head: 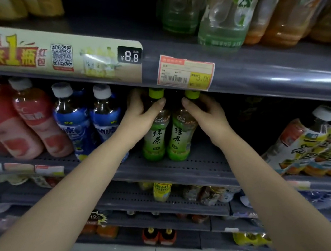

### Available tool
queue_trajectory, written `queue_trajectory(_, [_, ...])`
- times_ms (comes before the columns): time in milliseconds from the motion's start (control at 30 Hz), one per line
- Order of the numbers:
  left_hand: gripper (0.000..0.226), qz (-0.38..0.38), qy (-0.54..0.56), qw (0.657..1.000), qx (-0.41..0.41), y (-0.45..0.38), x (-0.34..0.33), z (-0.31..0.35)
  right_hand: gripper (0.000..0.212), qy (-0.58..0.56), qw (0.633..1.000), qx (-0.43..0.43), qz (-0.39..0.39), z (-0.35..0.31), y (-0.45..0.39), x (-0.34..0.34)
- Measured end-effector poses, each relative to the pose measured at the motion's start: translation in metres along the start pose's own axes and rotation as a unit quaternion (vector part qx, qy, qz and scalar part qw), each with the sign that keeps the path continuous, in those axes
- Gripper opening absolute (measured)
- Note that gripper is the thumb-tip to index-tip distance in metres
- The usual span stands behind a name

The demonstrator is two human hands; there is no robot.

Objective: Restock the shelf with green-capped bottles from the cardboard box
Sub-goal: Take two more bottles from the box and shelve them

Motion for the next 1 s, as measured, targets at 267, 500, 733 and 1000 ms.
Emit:
queue_trajectory(267, [0.037, 0.025, -0.009, 0.998, -0.06, 0.006, 0.002, 0.007, 0.026, -0.041, 0.999, 0.021, -0.008, 0.002, 0.001, -0.009])
queue_trajectory(500, [0.033, 0.019, 0.005, 0.999, -0.031, 0.012, 0.0, -0.002, 0.028, -0.032, 0.999, 0.038, 0.004, -0.001, 0.01, -0.013])
queue_trajectory(733, [0.041, 0.022, -0.045, 0.999, -0.018, 0.029, 0.006, -0.007, 0.056, 0.088, 0.994, 0.055, 0.03, -0.013, 0.026, 0.0])
queue_trajectory(1000, [0.062, -0.02, -0.109, 0.994, 0.007, 0.11, 0.044, -0.048, 0.033, 0.1, 0.974, 0.187, 0.081, -0.065, 0.105, -0.018])
Point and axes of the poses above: each hand's wrist, its own y-axis away from the middle knuckle, its own x-axis out of the back of the hand, z = x × y, the point moved 9 cm from there along -y, towards the middle knuckle, and after that the axes turned 13 degrees about x, right-handed, at the moved point
